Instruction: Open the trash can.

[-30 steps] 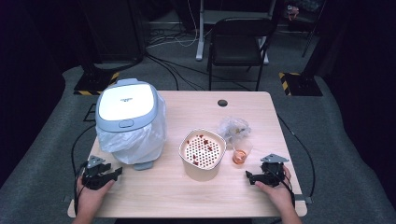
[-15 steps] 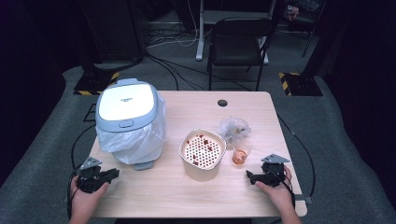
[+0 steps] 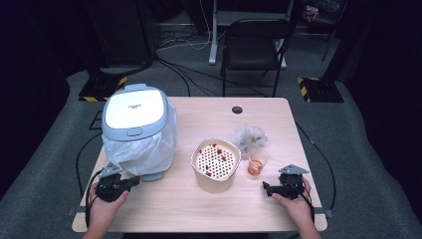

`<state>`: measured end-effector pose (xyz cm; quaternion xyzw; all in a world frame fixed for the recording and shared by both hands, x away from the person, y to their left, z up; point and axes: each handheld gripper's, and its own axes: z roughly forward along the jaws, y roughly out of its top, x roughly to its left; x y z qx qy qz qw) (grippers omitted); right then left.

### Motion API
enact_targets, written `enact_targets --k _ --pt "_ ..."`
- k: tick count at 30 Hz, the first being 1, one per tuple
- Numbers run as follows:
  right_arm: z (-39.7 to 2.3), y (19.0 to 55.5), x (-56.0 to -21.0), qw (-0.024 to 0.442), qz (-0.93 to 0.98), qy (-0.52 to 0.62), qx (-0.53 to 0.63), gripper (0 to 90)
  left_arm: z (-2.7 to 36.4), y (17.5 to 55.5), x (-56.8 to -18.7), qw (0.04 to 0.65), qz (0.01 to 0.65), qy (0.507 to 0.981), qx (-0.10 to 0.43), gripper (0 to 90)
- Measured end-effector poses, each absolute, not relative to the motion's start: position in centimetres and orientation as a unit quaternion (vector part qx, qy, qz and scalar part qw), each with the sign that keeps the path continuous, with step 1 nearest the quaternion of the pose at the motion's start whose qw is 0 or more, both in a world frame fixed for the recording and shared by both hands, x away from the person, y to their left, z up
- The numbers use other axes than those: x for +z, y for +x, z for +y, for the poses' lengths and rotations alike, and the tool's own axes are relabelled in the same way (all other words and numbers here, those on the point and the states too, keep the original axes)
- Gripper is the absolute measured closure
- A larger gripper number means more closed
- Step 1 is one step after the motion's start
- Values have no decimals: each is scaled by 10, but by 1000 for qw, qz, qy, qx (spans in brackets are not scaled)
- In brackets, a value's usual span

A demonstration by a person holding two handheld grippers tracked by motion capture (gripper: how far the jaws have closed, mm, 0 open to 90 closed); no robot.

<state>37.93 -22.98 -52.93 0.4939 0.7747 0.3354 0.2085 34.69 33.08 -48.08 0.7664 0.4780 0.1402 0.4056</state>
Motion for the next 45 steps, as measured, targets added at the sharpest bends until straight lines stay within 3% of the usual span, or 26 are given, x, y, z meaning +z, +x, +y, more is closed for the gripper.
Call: enact_targets --k 4,15,27,45 --pt "-230 379 -529 209 775 494 336 42 315 350 -482 413 506 747 125 900" --pt "-230 379 -529 209 774 494 336 42 296 364 -485 411 504 751 115 900" --pt "-230 379 -529 209 774 494 335 44 293 370 -495 399 503 754 141 860" --pt "-230 379 -529 210 773 496 335 50 288 367 -504 405 496 749 168 900"
